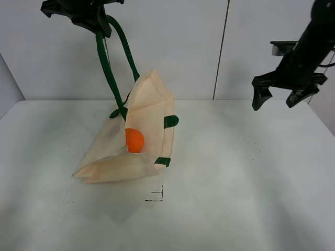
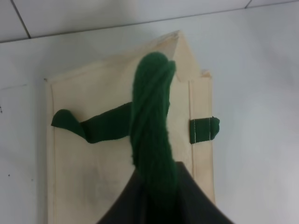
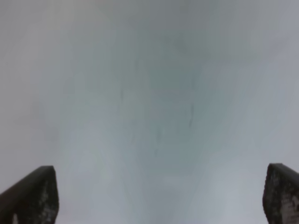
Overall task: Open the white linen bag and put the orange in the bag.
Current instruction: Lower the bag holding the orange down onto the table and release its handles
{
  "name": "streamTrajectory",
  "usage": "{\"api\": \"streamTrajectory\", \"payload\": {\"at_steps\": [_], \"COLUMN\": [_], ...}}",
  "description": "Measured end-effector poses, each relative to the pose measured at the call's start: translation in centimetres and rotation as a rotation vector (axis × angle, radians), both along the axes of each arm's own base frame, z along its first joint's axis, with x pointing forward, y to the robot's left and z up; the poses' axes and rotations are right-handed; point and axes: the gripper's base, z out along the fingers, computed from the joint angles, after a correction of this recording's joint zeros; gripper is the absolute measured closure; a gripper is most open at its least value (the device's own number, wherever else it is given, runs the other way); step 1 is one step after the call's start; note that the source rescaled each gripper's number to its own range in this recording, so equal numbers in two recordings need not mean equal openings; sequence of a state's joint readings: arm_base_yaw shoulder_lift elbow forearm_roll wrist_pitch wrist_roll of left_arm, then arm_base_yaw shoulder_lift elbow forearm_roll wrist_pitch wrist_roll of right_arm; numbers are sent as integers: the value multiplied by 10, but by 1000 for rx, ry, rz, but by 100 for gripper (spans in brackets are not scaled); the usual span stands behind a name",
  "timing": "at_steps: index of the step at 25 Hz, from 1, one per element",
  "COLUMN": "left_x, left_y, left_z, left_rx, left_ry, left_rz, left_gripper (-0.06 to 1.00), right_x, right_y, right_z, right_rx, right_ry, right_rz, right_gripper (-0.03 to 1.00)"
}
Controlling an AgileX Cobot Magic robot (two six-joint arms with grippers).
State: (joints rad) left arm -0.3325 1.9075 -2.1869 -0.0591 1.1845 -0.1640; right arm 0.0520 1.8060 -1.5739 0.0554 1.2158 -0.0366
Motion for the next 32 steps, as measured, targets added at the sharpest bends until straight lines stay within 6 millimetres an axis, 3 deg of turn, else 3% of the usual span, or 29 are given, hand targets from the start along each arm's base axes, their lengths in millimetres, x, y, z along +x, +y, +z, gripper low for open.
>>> {"api": "streamTrajectory", "payload": {"at_steps": [3,8,13,17,20,24,32], "left_x": [0,0,0,0,0,0,2], "left_y": [0,0,0,0,0,0,-1], "left_z": [0,0,0,0,0,0,-4], "left_rx": [0,0,0,0,0,0,3], "left_ry": [0,0,0,0,0,0,8], "left_rz": [0,0,0,0,0,-1,-1], "left_gripper": [94,94,94,94,94,94,94], "right_x": [-57,-150,-230,-277,-307,-335,-376], "right_y": [-3,-8,-12,-15,-16,-19,-21], "right_z": [19,25,7,-9,-18,-11,-7], "right_rx": [0,1,5,13,16,15,23], "right_ry": [-12,-35,-136,-335,-463,-649,-911], "right_rz": [9,13,11,4,3,2,-1], "right_gripper": [-3,-3,-3,-3,-3,-3,-3]}}
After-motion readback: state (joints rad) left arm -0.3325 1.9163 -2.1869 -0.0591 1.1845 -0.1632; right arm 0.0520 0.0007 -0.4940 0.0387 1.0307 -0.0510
